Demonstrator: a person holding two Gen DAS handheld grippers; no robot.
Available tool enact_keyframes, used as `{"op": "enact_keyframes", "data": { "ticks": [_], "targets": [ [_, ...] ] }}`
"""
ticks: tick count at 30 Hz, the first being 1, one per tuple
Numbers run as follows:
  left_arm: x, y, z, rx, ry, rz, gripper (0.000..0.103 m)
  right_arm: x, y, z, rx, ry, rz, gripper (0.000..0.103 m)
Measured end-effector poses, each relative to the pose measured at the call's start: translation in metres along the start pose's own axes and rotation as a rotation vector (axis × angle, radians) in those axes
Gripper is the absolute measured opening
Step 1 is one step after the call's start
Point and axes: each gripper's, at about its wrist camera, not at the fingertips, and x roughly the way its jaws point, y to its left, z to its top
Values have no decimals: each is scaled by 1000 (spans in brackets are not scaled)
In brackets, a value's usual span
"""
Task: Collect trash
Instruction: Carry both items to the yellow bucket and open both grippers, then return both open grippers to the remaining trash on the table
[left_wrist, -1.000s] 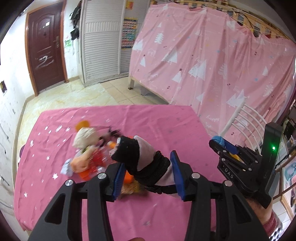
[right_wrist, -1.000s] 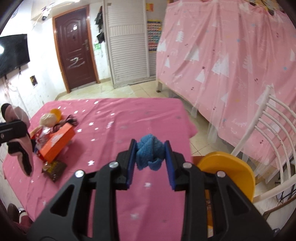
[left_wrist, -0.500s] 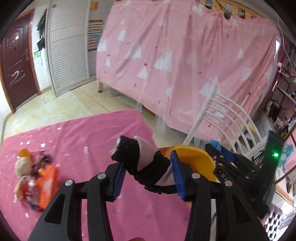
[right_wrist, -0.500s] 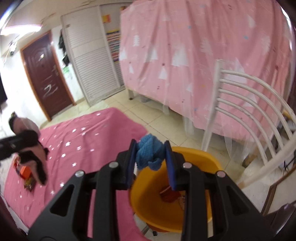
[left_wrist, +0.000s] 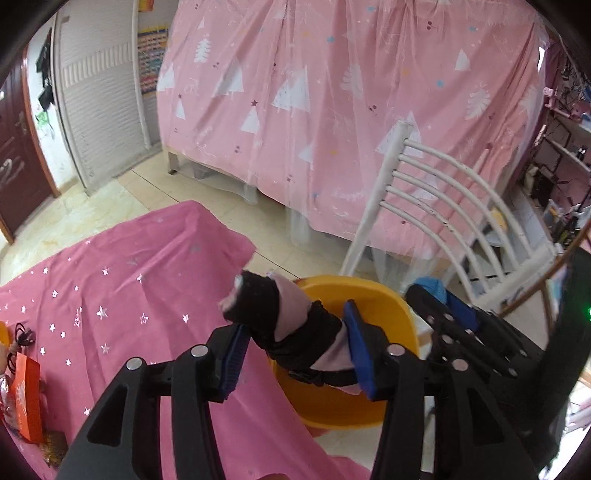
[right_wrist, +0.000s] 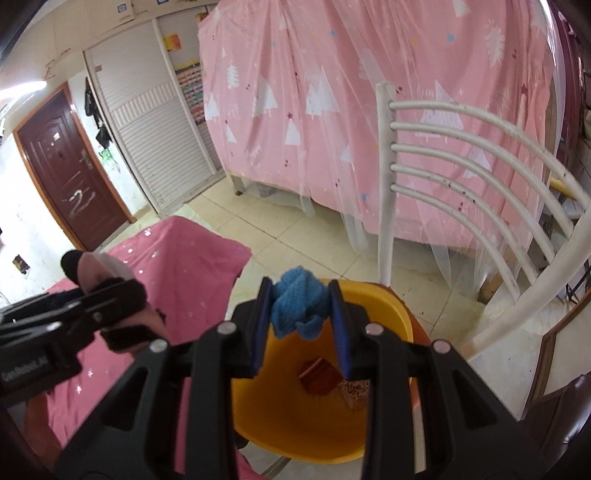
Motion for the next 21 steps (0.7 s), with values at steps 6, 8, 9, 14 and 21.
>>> {"op": "enact_keyframes", "data": {
  "ticks": [6,8,9,14,21],
  "targets": [
    [7,5,-2,-34,8,-7,69,6,-7,-2,21,15,0,29],
    [4,8,-1,-37,3,-3,69,6,-5,-3,22,18,4,30],
    [2,11,0,-43,0,-2,69,7,-3,-3,17,22,3,31],
    [-9,25,-1,-84,-3,-11,70,12,0,-4,1,33,0,51],
    [-28,37,-5,-103,-21,-23,71,9,7,-5,-18,30,4,52]
  ]
}}
